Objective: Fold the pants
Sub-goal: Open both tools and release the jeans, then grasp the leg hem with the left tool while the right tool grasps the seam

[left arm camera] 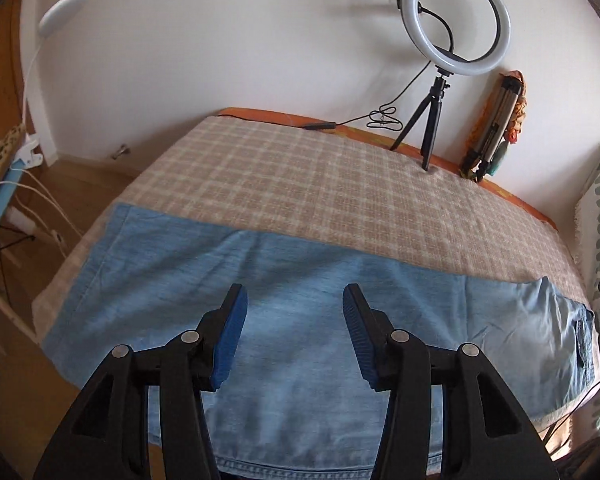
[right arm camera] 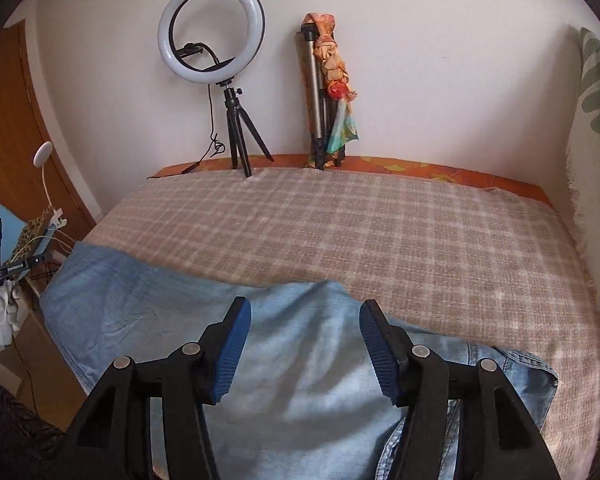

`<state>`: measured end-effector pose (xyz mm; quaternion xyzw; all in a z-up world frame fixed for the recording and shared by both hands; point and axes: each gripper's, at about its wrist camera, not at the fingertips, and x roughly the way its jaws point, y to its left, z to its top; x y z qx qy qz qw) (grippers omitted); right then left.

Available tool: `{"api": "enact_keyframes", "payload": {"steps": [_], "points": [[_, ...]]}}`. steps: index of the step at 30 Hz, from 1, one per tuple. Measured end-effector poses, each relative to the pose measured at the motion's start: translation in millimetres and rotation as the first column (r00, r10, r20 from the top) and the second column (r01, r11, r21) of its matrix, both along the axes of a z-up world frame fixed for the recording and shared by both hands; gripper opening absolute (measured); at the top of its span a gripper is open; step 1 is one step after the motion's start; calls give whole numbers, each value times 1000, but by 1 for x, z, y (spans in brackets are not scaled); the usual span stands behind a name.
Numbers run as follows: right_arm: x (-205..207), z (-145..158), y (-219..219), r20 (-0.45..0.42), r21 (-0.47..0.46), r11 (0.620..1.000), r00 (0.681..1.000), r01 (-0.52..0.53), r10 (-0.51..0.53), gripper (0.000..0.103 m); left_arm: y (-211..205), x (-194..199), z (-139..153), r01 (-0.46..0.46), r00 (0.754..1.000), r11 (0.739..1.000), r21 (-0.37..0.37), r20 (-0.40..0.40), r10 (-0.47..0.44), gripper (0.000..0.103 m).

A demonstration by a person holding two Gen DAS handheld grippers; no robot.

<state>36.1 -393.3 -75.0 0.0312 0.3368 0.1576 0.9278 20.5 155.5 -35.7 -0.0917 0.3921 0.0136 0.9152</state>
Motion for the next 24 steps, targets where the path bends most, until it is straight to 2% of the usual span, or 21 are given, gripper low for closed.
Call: {"api": "enact_keyframes", "payload": {"steps": [4, 6, 8, 10, 13, 16, 18, 21, 23, 24], "points": [[4, 9, 53, 4, -15, 993, 993, -119, 119, 60, 62, -23, -13, -153, 988, 988, -12, -9, 153, 49], [7, 12, 76, 6, -22, 984, 985, -175, 175, 60, 96, -34, -23, -229, 974, 972, -58, -19, 228, 49], [7, 10, 100, 3, -23, 972, 972, -233, 233, 59, 127, -43, -35, -300, 954, 947, -115, -40, 297, 51], [5, 8, 122, 1, -24, 958, 958, -285, 285, 59, 154, -53, -49, -369, 930, 919, -139, -61, 364, 51], [-2, 2, 156, -6, -18, 930, 930, -367, 367, 59, 183, -63, -75, -442, 897, 875, -196, -120, 426, 51], [-13, -10, 194, -36, -43, 890, 891, -454, 453, 53, 200, -67, -104, -488, 872, 826, -281, -189, 451, 51], [-22, -19, 217, -55, -64, 861, 864, -504, 501, 48, 204, -66, -117, -496, 868, 802, -333, -211, 450, 51], [-38, -35, 246, -90, -81, 808, 812, -584, 577, 48, 206, -64, -123, -507, 862, 794, -335, -209, 463, 51], [-48, -47, 263, -113, -105, 772, 779, -627, 617, 48, 207, -64, -122, -498, 867, 792, -352, -190, 461, 48], [-53, -53, 270, -127, -113, 753, 761, -648, 636, 48, 206, -63, -121, -490, 871, 796, -355, -185, 454, 41]]}}
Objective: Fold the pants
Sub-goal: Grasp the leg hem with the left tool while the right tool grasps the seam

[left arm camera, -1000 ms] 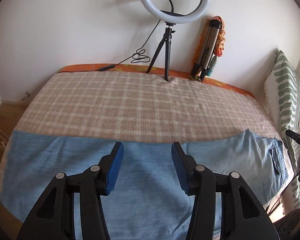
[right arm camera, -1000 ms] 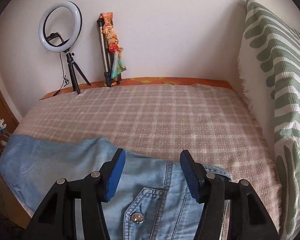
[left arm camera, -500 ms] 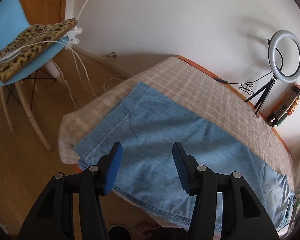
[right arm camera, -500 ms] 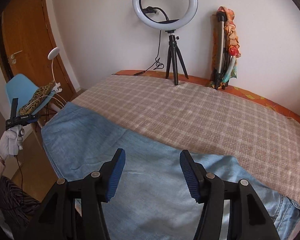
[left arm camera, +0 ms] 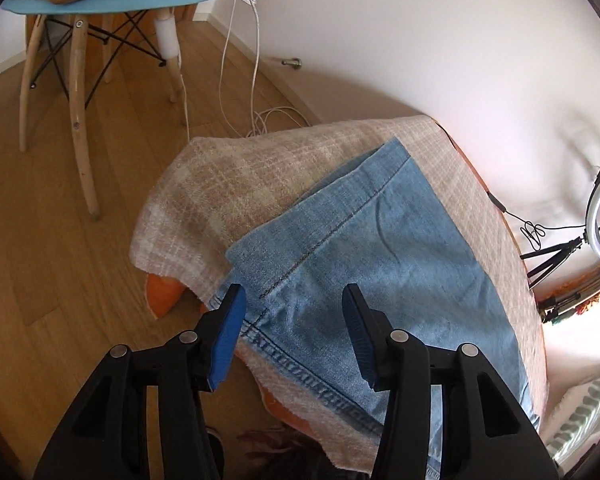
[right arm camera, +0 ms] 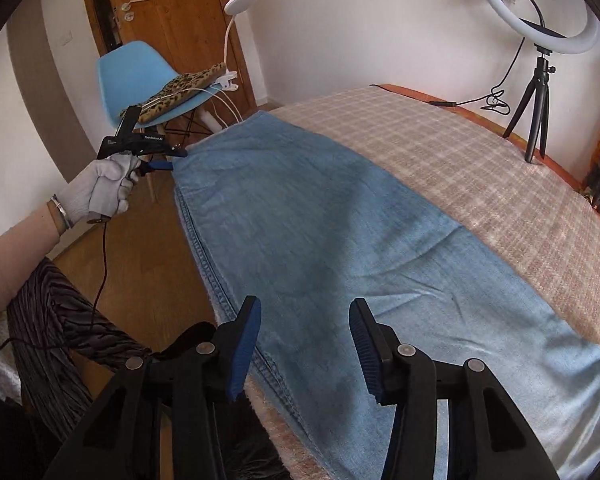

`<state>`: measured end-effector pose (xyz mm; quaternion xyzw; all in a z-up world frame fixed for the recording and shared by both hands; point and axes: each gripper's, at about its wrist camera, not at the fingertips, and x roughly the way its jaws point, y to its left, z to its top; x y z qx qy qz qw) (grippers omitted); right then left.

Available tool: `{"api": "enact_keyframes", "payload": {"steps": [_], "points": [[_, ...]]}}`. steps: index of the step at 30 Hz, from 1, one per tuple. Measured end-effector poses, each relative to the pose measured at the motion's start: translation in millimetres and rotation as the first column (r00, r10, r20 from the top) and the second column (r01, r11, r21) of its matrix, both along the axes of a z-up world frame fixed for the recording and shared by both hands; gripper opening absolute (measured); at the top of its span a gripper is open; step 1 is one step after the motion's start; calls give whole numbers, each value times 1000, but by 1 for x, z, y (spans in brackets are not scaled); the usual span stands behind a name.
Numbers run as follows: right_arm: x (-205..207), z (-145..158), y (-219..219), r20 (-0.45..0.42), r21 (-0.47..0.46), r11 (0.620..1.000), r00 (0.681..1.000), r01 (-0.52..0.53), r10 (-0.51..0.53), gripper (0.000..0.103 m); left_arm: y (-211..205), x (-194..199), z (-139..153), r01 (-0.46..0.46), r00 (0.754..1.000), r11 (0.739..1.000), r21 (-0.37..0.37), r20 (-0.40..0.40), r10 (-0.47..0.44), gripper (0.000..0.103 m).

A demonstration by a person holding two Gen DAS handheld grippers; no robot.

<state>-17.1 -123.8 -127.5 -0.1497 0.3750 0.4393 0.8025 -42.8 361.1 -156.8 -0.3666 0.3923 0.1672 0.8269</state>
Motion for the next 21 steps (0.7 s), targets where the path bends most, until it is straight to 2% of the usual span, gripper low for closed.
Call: {"api": "enact_keyframes", "payload": {"steps": [4, 5, 6, 11, 15, 21], "points": [[-19, -26, 22, -5, -82, 993, 996, -89, 89, 47, -5, 3, 0, 19, 1000, 999, 47, -9, -19, 21], [-22, -31, 26, -2, -104, 989, 995, -102, 102, 45, -6, 3, 0, 22, 1000, 998, 53, -7, -22, 13], [-24, -37, 31, 3, -128, 986, 994, -105, 106, 42, -6, 4, 0, 23, 1000, 998, 63, -8, -22, 10], [-24, -52, 42, 51, -223, 971, 994, -85, 99, 33, -9, 6, 7, 28, 999, 995, 100, 14, -30, 5], [-21, -51, 44, 31, -194, 976, 994, -94, 101, 4, -10, 6, 15, 36, 998, 992, 121, 41, -42, 3], [-28, -32, 40, 40, -121, 987, 993, -110, 115, 2, -5, -9, 18, -1, 998, 991, 132, 67, -8, 2]]}}
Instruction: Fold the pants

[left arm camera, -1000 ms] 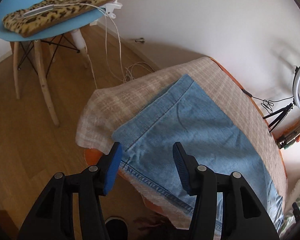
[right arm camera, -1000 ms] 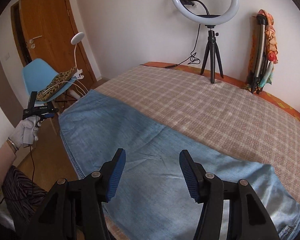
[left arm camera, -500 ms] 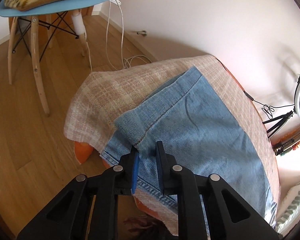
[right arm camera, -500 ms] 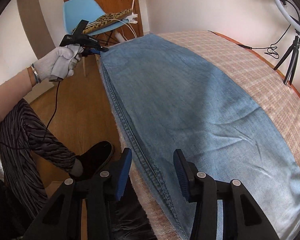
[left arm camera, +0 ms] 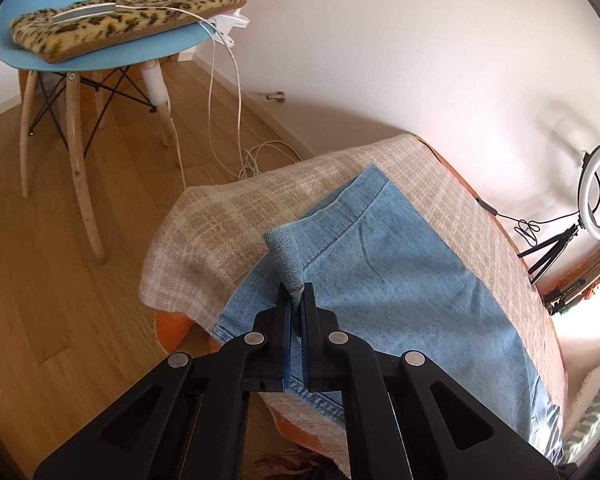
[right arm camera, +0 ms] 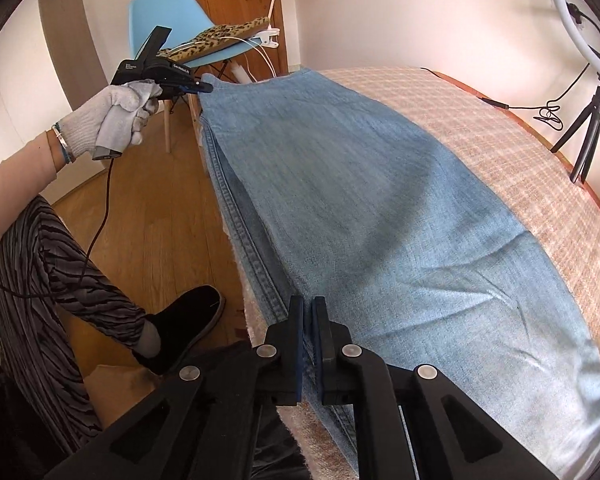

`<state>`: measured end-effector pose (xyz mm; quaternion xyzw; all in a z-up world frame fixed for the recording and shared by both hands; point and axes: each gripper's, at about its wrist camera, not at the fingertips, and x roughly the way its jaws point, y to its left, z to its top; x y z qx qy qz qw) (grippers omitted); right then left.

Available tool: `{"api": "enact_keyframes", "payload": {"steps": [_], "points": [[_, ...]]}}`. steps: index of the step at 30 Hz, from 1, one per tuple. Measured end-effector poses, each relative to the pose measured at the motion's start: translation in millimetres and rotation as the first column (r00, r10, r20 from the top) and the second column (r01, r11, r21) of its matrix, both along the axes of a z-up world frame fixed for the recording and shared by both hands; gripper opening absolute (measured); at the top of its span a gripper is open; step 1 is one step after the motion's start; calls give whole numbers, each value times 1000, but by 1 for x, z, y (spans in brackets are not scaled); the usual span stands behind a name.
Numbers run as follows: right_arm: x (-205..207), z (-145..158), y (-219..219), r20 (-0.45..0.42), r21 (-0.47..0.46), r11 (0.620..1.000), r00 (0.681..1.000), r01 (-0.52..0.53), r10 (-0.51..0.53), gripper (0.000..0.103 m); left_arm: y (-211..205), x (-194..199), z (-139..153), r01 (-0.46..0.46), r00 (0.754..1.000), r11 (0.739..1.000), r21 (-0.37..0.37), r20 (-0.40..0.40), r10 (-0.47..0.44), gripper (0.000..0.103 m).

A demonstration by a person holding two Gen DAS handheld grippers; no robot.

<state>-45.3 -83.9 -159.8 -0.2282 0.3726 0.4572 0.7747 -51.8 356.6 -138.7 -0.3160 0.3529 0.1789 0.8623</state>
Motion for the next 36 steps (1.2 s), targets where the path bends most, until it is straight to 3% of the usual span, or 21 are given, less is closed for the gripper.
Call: {"api": "enact_keyframes", "payload": {"steps": [3, 7, 10, 12, 14, 17, 20, 27, 31, 36], "points": [[4, -9, 3, -20, -31, 999, 1000, -7, 7, 1, 1, 2, -18, 6, 999, 1000, -21, -51, -7, 2], [4, -20, 9, -2, -84, 996, 1000, -21, 21, 1, 3, -1, -21, 12, 999, 999, -35, -49, -13, 6], [8, -18, 7, -16, -77, 997, 1000, -18, 17, 1, 11, -12, -18, -34, 999, 997, -71, -10, 34, 23], [8, -19, 8, -10, -80, 997, 1000, -17, 16, 2, 15, -18, -20, -56, 998, 990, -133, 12, 58, 45], [6, -21, 10, 5, -93, 995, 1000, -17, 17, 3, 18, -22, -27, -85, 996, 978, -193, 0, 86, 56], [5, -23, 14, 17, -105, 994, 1000, -15, 17, 4, 21, -25, -43, -118, 993, 946, -303, -30, 114, 56], [5, -23, 15, 13, -100, 995, 1000, -13, 15, 4, 19, -24, -56, -136, 991, 923, -360, -34, 133, 56], [4, -23, 14, 14, -91, 996, 1000, -8, 9, 4, 26, -17, -64, -143, 982, 863, -485, 38, 184, 57], [7, -21, 11, 6, -85, 996, 1000, -3, 3, 4, 26, -24, -70, -173, 965, 820, -545, 74, 253, 56], [11, -18, 6, -3, -76, 997, 1000, 10, -11, 7, 19, -24, -48, -166, 963, 867, -471, 111, 245, 54]]}}
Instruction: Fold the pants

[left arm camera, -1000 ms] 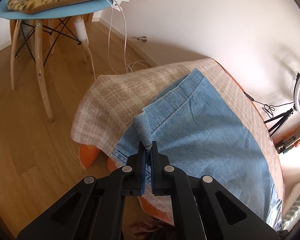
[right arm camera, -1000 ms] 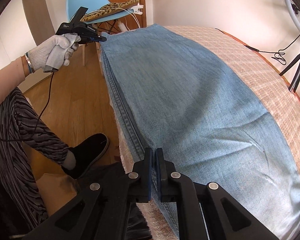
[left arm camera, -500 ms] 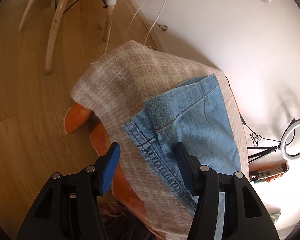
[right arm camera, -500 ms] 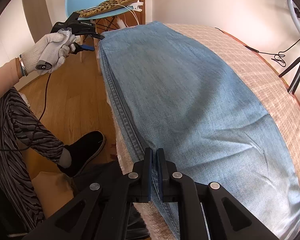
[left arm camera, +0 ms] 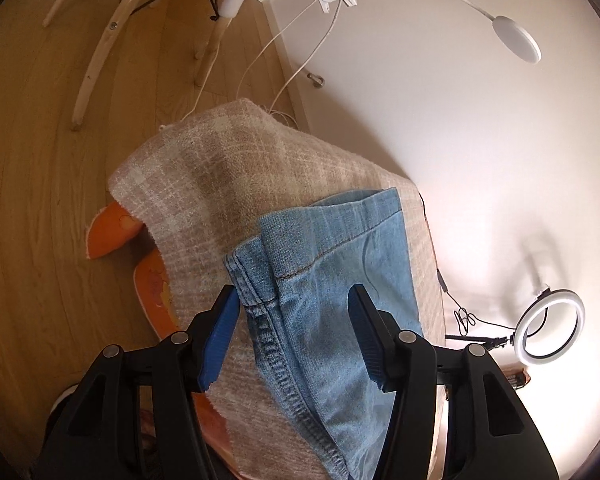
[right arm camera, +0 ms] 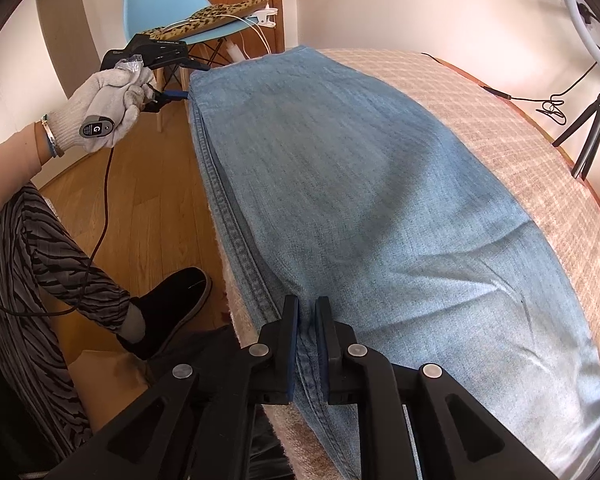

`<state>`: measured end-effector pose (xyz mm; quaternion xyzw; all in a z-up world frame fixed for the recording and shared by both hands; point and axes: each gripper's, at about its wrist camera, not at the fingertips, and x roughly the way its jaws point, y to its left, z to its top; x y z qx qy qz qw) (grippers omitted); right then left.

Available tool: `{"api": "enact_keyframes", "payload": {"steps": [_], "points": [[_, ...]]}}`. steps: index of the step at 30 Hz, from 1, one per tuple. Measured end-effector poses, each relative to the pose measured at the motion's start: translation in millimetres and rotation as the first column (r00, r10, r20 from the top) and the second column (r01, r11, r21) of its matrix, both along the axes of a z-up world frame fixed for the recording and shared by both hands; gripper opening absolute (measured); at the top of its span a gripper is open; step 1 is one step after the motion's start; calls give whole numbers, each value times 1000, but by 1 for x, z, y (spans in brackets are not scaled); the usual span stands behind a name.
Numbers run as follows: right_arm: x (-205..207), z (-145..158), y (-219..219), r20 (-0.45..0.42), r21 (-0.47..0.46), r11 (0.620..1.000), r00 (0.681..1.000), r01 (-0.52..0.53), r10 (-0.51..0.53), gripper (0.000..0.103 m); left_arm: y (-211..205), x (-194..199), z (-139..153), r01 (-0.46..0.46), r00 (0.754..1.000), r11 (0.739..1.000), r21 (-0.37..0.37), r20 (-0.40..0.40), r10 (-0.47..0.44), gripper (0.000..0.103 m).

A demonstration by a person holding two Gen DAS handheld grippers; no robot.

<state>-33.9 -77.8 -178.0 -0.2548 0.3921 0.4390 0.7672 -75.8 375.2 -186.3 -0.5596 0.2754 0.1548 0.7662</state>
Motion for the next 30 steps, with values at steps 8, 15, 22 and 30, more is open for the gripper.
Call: {"api": "enact_keyframes", "payload": {"steps": [8, 15, 22, 30], "points": [[2, -1, 2, -4, -4, 1000, 1000, 5, -5, 8, -24, 25, 11, 116, 982, 964, 238, -173, -76, 40], [-1, -2, 6, -13, -6, 1000, 1000, 9, -9, 8, -26, 28, 20, 127, 977, 928, 351, -204, -56, 22], [2, -4, 3, -32, 5, 1000, 999, 20, -20, 8, -78, 50, 72, 246, 969, 741, 625, -154, -191, 10], [18, 9, -12, -104, 90, 990, 990, 109, -99, 38, -156, 75, 65, 451, 876, 580, 678, -212, -433, 9]]}}
